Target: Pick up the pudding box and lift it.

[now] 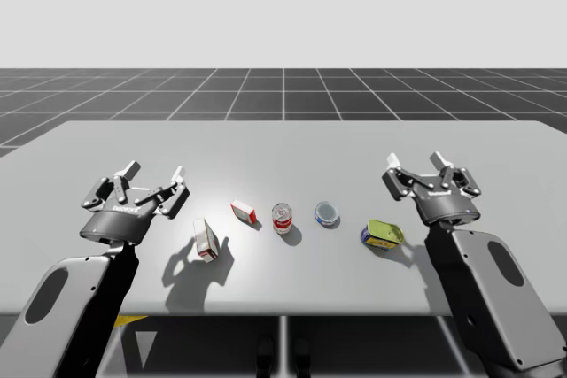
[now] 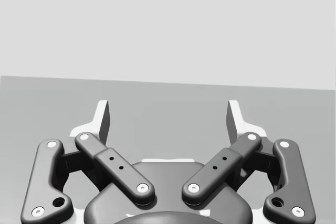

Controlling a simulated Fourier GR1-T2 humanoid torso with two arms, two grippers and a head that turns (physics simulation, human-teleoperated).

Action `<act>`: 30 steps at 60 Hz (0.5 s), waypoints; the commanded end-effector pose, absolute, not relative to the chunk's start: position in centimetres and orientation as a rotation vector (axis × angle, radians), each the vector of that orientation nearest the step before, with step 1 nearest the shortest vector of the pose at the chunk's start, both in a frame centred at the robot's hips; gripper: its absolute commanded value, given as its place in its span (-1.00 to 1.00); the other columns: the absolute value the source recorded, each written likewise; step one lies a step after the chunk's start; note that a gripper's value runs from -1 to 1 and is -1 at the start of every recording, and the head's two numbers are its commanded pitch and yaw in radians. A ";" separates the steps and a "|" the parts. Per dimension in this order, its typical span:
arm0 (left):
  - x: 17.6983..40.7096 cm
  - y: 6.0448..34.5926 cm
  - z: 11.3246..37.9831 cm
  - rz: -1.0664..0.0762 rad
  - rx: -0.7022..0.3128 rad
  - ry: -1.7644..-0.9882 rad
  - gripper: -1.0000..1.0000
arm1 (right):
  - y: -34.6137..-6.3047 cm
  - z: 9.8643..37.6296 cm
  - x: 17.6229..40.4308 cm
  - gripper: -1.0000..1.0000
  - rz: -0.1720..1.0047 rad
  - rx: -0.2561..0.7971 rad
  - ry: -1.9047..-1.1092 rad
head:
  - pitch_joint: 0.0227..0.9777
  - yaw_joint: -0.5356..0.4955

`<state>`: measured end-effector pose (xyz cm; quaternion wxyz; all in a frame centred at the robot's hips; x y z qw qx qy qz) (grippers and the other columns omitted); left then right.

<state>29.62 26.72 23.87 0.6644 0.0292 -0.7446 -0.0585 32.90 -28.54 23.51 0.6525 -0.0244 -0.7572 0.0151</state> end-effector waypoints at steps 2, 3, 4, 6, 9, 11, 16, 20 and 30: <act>29.6 26.6 23.9 -0.135 0.046 -1.675 -1.00 | -28.4 23.1 33.0 -1.00 0.042 -0.059 -1.704 | 0.82 0.73; 29.6 26.6 23.9 -0.135 0.044 -1.674 -1.00 | -28.4 23.1 33.0 -1.00 0.042 -0.060 -1.704 | 0.82 0.73; 29.6 26.6 23.9 -0.135 0.043 -1.674 -1.00 | -28.4 23.1 33.0 -1.00 0.042 -0.060 -1.703 | 0.82 0.73; 29.6 26.6 23.9 -0.134 0.041 -1.674 -1.00 | -28.4 23.1 33.0 -1.00 0.042 -0.060 -1.702 | 0.82 0.74; 29.6 26.4 24.0 -0.129 0.019 -1.671 -1.00 | -28.4 23.0 33.0 -1.00 0.042 -0.061 -1.701 | 0.83 0.75; 29.6 26.3 24.1 -0.128 0.016 -1.669 -1.00 | -28.4 23.0 33.0 -1.00 0.041 -0.061 -1.699 | 0.83 0.75; 29.3 26.0 24.5 -0.085 -0.021 -1.654 -1.00 | -28.4 23.0 33.1 -1.00 0.040 -0.062 -1.699 | 0.83 0.76; 28.8 25.7 24.9 -0.056 -0.015 -1.663 -1.00 | -28.4 22.8 33.1 -1.00 0.035 -0.063 -1.696 | 0.83 0.76; 26.3 23.6 25.8 -0.044 0.024 -1.683 -1.00 | -28.5 22.6 33.2 -1.00 0.031 -0.077 -1.693 | 0.83 0.76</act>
